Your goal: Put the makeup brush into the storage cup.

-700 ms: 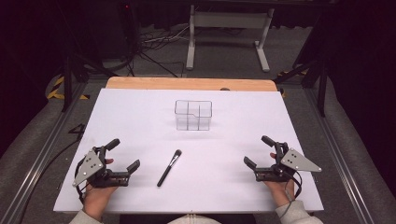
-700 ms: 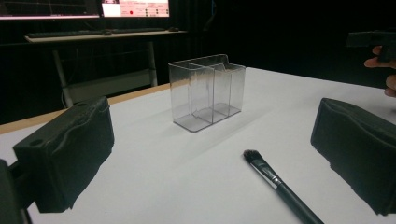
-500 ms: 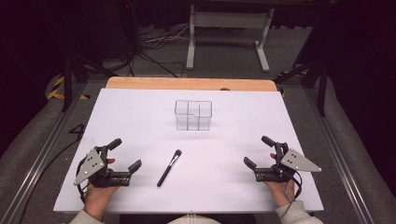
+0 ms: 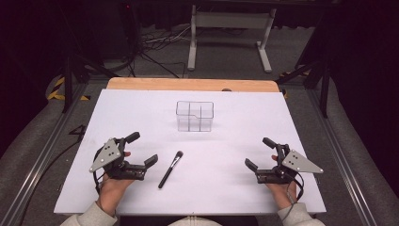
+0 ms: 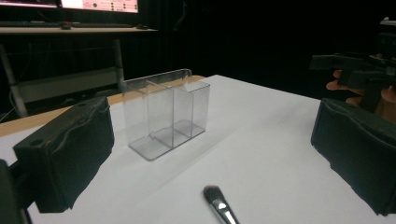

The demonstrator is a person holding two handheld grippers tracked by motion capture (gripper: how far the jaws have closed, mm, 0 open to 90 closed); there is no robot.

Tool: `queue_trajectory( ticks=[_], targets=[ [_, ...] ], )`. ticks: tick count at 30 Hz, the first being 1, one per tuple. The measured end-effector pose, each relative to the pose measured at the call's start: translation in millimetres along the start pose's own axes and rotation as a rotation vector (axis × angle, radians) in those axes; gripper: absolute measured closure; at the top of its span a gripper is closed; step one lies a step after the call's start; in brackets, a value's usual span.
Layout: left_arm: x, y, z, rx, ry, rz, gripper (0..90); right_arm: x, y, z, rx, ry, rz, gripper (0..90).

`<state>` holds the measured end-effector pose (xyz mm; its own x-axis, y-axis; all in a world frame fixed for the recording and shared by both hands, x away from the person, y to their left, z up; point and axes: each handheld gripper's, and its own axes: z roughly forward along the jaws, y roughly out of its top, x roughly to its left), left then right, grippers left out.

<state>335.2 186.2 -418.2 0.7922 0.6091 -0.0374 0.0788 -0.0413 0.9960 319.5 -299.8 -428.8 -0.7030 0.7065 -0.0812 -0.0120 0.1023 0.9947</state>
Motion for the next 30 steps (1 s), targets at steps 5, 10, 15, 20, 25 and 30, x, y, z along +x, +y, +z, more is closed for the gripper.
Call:
queue_trajectory(
  ticks=[5, 10, 15, 20, 25, 30],
  targets=[
    [-5.3, 9.3, 16.5, -0.006, -0.037, 0.009, 0.1, -0.4, -0.6, -0.3, 0.002, 0.007, 0.007, 2.6],
    [-8.6, 12.3, 27.0, 0.002, -0.064, 0.006, 0.0, 0.1, -0.3, 0.2, -0.001, 0.011, 0.004, 2.0],
    [-12.3, 17.2, 37.3, 0.038, -0.095, 0.007, 0.0, 0.6, -0.6, 0.7, 0.006, 0.015, 0.008, 2.0],
    [-14.4, 20.2, 45.2, 0.058, -0.110, 0.004, 0.0, 1.1, 0.0, 0.4, 0.011, 0.011, -0.001, 2.4],
    [-17.9, 26.4, 55.2, 0.184, -0.123, 0.010, 0.1, 2.0, 1.2, 0.7, 0.030, 0.020, 0.002, 3.0],
    [-20.6, 32.0, 63.7, 0.271, -0.113, 0.026, 0.3, 0.6, 0.9, 0.5, 0.049, 0.029, 0.027, 3.3]
  ],
)
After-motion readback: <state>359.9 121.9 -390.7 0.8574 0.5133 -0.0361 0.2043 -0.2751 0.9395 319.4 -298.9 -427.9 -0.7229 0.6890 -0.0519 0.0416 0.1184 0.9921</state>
